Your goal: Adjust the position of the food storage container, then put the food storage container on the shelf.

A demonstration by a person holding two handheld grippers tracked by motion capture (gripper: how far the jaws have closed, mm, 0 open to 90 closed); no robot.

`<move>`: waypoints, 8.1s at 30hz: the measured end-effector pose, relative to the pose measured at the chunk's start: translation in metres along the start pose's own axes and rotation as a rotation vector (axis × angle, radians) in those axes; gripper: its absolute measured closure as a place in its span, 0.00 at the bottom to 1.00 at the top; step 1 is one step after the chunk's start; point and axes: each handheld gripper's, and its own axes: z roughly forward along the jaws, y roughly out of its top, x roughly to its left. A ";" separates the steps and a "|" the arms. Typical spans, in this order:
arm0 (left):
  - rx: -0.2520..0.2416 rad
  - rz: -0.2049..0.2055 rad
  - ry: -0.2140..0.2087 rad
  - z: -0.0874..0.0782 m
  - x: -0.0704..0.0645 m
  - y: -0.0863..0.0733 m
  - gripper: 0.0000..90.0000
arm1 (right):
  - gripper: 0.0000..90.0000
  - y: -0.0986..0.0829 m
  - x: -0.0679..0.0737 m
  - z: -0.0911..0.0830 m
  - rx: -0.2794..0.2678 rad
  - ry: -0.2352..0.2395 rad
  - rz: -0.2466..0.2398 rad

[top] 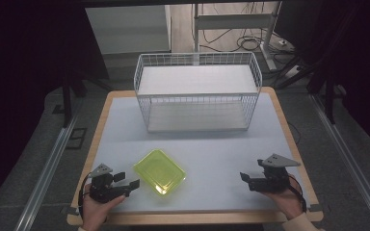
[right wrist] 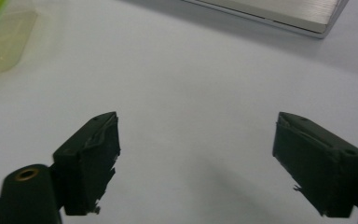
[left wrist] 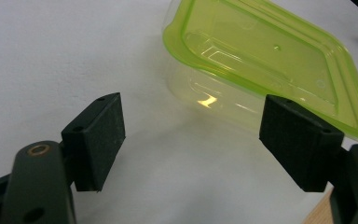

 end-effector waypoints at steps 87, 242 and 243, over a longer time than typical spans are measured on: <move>0.245 0.248 -0.124 0.089 -0.121 0.021 1.00 | 0.28 0.000 0.002 -0.001 0.015 0.033 0.018; 0.066 -0.084 -0.267 0.039 -0.049 0.056 0.37 | 0.27 0.016 0.012 0.007 -0.025 0.298 0.118; 0.066 -0.087 -0.267 0.039 -0.048 0.056 0.37 | 0.27 0.016 0.012 0.007 -0.025 0.298 0.118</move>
